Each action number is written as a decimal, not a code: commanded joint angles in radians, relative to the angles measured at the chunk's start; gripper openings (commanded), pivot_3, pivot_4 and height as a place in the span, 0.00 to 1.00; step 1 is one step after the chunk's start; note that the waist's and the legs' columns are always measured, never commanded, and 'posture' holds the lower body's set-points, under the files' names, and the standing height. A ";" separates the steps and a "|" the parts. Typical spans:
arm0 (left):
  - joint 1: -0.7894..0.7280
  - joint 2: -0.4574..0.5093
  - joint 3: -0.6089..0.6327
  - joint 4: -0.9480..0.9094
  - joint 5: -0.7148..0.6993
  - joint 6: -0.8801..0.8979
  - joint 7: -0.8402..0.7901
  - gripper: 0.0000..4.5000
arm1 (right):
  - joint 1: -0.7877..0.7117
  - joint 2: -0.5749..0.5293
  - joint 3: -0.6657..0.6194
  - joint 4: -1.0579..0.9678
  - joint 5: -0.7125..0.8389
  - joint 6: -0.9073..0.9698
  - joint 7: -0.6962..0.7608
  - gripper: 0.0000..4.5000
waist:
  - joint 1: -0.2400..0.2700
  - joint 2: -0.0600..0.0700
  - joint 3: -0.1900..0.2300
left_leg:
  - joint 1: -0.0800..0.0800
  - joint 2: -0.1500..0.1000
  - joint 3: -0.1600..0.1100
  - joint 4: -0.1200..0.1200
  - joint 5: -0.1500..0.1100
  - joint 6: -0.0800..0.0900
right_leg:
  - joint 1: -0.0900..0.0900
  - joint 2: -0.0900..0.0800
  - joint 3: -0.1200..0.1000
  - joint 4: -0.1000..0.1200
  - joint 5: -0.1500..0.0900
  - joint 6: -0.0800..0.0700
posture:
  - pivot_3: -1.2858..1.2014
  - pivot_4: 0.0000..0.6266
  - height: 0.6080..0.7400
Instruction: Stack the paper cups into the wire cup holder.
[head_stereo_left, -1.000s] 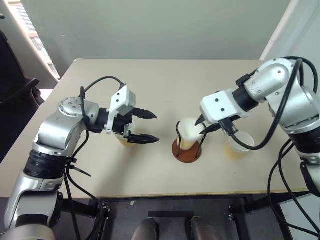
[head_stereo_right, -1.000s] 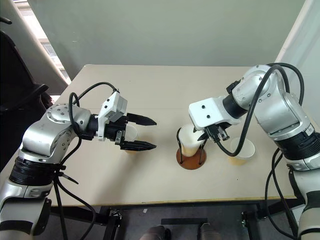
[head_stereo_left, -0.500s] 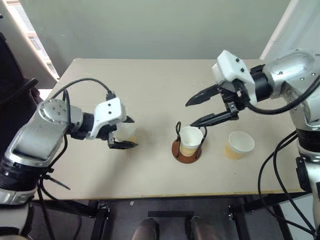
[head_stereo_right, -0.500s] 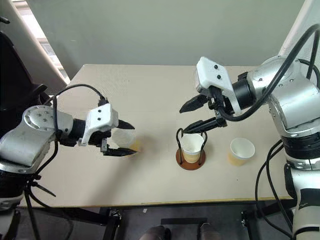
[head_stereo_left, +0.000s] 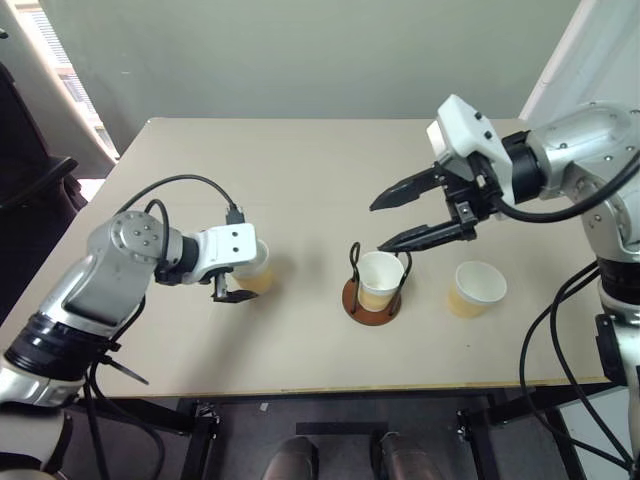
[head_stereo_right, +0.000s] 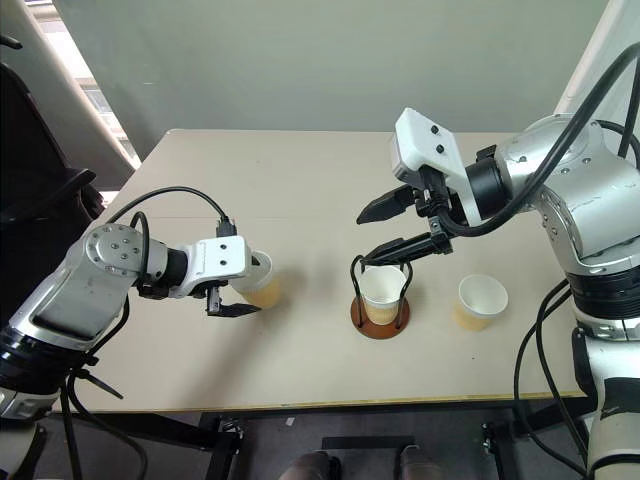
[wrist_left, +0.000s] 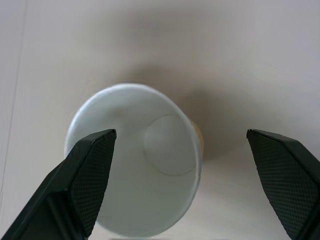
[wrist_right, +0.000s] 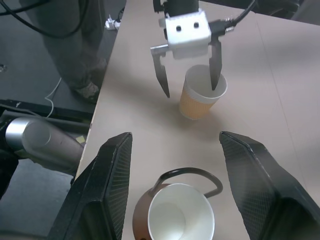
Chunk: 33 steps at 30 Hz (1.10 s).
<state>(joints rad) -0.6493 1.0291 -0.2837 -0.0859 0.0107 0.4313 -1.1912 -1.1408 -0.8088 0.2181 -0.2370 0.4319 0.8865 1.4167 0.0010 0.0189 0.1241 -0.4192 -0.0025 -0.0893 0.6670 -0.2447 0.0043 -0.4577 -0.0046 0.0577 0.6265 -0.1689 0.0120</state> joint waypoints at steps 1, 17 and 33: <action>-0.014 -0.009 0.008 0.010 0.022 -0.026 -0.004 1.00 | -0.014 -0.018 -0.019 -0.021 0.021 0.008 -0.015 0.63 | 0.000 0.000 0.000 | 0.000 0.000 0.000 0.000 0.000 0.000 | 0.000 0.000 0.000 0.000 0.000 0.000 | 0.52 0.24 1.00; -0.042 -0.066 0.078 0.086 -0.124 -0.112 -0.154 0.01 | 0.037 -0.027 -0.066 -0.029 0.091 -0.010 -0.048 0.64 | 0.001 0.000 0.000 | 0.000 0.000 -0.001 0.000 0.000 0.000 | 0.000 0.000 -0.001 0.001 0.000 0.000 | 0.52 0.24 1.00; -0.443 -0.188 0.087 0.020 -0.439 0.163 -0.357 0.01 | 0.214 -0.205 -0.237 0.007 0.109 -0.038 -0.093 0.64 | 0.009 -0.002 0.000 | 0.000 0.000 -0.001 0.001 0.000 0.000 | 0.002 -0.001 -0.001 0.000 0.005 0.009 | 0.52 0.24 1.00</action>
<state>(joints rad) -1.0564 0.8409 -0.1981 -0.0732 -0.4135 0.6016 -1.5216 -0.9331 -0.9933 0.0385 -0.2035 0.5177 0.8566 1.3285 0.0097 0.0174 0.1238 -0.4195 -0.0025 -0.0905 0.6681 -0.2451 0.0045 -0.4551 -0.0051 0.0562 0.6261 -0.1642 0.0211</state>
